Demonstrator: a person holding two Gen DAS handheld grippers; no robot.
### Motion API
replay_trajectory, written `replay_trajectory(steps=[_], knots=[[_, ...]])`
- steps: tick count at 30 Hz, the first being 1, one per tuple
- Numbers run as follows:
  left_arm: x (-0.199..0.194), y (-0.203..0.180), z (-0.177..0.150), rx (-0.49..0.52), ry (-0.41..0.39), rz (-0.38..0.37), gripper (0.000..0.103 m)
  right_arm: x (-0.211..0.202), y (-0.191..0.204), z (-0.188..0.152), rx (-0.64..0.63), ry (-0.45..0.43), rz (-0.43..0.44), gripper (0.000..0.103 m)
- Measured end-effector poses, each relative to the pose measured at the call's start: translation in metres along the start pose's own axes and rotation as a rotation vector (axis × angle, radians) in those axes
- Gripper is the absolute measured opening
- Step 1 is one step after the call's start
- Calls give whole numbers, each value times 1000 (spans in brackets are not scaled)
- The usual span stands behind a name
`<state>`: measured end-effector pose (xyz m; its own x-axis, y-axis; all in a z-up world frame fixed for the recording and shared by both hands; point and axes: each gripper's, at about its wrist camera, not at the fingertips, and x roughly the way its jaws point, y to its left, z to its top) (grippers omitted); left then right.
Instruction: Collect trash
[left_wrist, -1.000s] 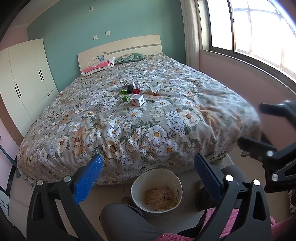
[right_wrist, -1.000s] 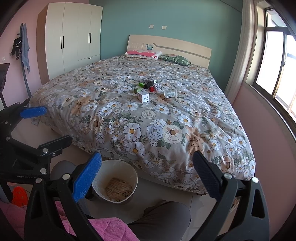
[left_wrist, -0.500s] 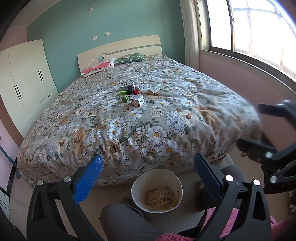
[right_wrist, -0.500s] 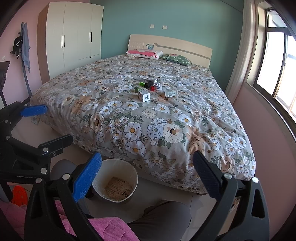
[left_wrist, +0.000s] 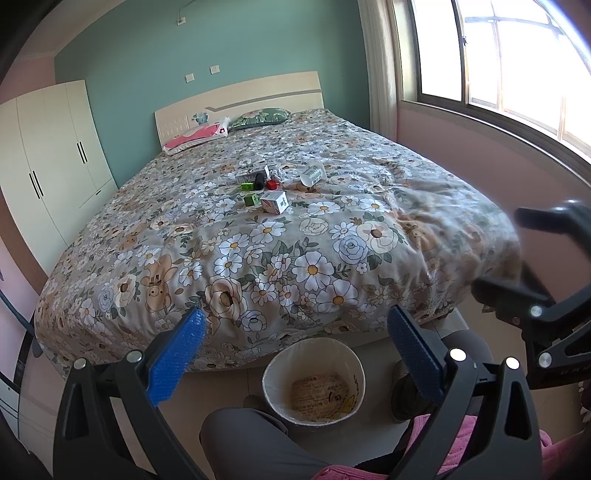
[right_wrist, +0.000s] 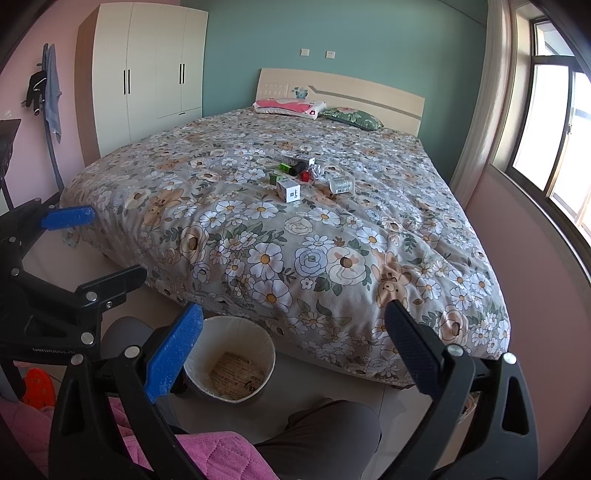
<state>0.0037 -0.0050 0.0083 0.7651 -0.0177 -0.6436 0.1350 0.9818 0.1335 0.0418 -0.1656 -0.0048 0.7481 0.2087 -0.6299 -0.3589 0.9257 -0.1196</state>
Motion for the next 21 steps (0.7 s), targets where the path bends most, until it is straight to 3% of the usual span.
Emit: replay_trajectory(steps=[21], knots=[[3, 2, -4, -4, 5, -4, 100, 4, 5, -4, -10, 6, 1, 96]])
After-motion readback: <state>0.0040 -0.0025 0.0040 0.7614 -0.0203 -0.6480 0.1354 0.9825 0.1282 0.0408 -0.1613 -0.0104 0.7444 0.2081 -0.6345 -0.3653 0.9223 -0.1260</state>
